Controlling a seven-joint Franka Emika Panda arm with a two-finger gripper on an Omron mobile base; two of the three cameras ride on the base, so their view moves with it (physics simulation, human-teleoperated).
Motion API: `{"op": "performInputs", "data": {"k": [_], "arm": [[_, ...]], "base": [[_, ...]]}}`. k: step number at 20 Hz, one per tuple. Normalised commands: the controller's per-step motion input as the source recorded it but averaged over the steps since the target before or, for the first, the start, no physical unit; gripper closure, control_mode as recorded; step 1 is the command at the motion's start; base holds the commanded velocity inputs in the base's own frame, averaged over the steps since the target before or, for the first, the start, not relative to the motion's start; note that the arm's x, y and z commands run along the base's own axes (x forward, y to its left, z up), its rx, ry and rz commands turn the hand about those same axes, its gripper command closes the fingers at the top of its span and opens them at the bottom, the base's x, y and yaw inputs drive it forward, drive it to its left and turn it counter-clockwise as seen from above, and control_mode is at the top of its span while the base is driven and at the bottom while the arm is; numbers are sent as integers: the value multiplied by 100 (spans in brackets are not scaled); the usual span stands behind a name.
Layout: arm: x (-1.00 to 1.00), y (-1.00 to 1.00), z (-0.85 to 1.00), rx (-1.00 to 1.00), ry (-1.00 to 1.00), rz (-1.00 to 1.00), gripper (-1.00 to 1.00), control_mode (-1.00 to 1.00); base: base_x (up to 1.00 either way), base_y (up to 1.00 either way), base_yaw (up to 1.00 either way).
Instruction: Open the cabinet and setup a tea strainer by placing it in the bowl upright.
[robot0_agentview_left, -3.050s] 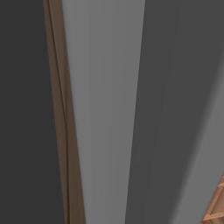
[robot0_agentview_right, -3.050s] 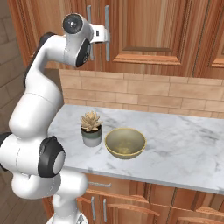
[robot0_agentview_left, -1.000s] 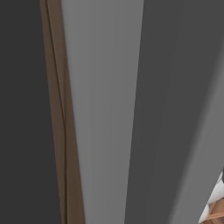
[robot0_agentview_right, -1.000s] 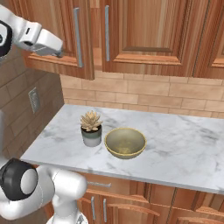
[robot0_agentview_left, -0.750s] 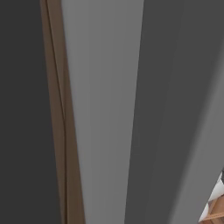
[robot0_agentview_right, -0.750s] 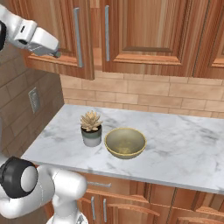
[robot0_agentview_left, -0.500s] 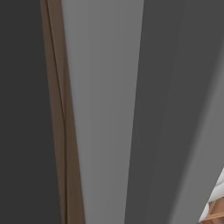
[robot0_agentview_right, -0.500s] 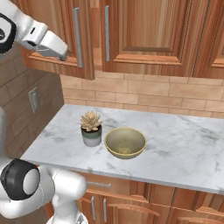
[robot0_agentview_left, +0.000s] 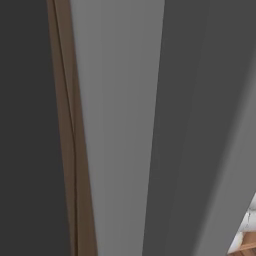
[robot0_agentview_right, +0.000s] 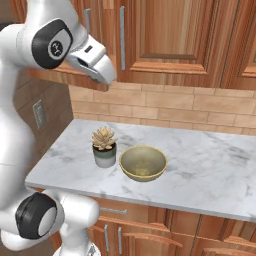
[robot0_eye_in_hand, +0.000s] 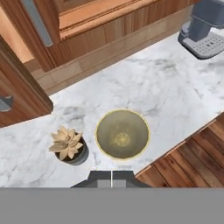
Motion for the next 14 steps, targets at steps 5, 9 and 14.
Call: {"op": "performInputs", "data": {"k": [5, 9, 14], "arm": [[2, 0, -25, 7, 0, 16, -100, -100], [6, -4, -7, 4, -11, 15, -100, -100], [2, -15, 0, 25, -34, 15, -100, -100]], "base": [[0, 0, 0], [0, 0, 0], [0, 0, 0]]}}
